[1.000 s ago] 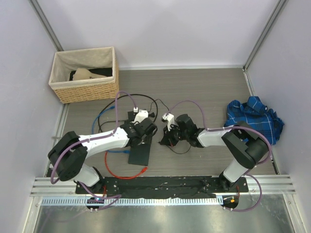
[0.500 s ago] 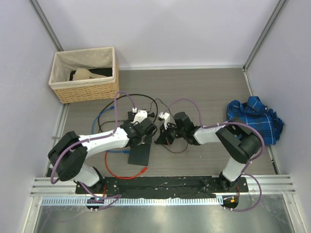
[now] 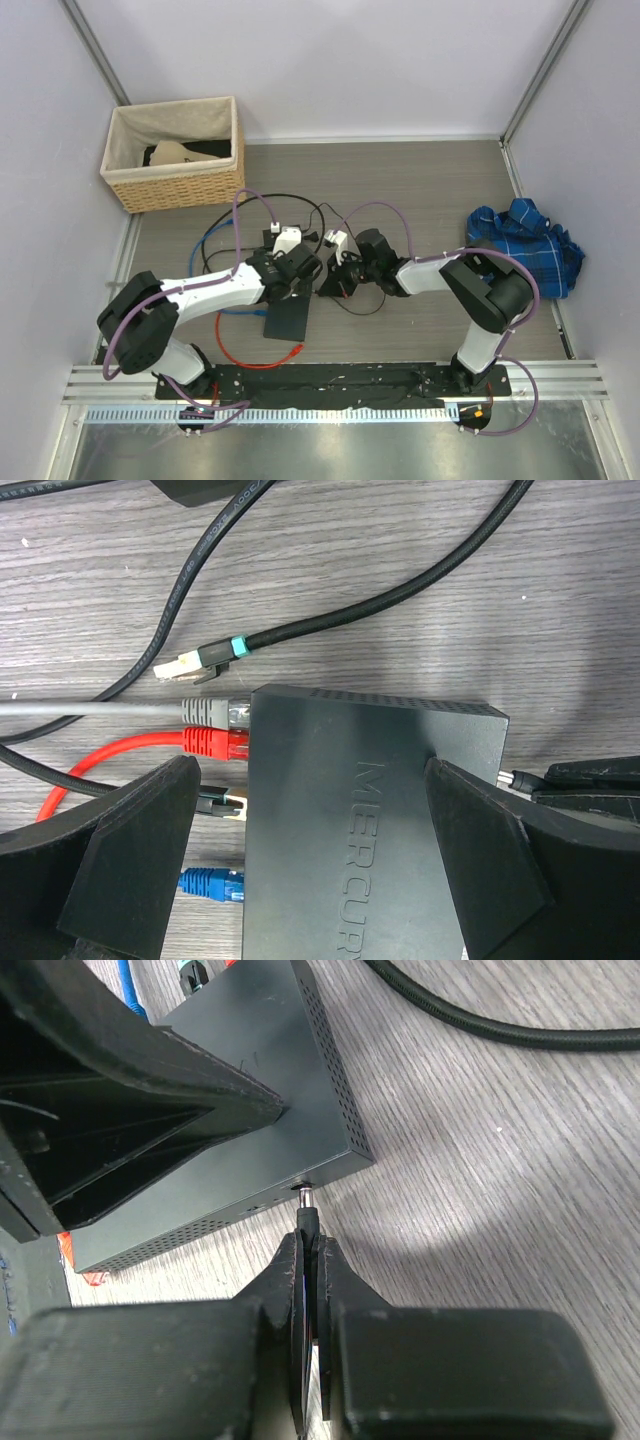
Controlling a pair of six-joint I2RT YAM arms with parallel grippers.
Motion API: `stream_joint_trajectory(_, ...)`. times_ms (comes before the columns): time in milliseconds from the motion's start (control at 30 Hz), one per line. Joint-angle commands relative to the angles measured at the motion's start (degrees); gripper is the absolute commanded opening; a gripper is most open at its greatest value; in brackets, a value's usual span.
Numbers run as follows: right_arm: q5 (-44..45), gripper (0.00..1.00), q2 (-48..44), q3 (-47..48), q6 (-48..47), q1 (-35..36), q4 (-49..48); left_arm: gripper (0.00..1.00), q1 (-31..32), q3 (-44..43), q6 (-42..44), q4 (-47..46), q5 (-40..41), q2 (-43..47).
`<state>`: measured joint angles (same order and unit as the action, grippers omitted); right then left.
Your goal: Insert the plug into the switch port
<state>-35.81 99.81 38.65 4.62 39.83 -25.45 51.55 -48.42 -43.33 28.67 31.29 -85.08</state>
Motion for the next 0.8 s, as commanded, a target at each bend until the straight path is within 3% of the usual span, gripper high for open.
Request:
stream_joint_trajectory(0,-1.19,0.01,0.47,2.04,-0.14,0.16,-3.64,1.00,-0.13,1.31,-0.61,1.48,-1.58,0.88)
stream_joint_trajectory(367,-4.09,0.01,1.27,2.13,1.18,0.16,-6.36,1.00,-0.13,2.81,-0.53,-0.72,-4.66,1.41)
stream_joint_trajectory(767,0.56,0.01,-1.46,-0.16,1.35,0.16,-6.80,1.00,-0.13,3.95,-1.40,-0.72,-4.13,1.05)
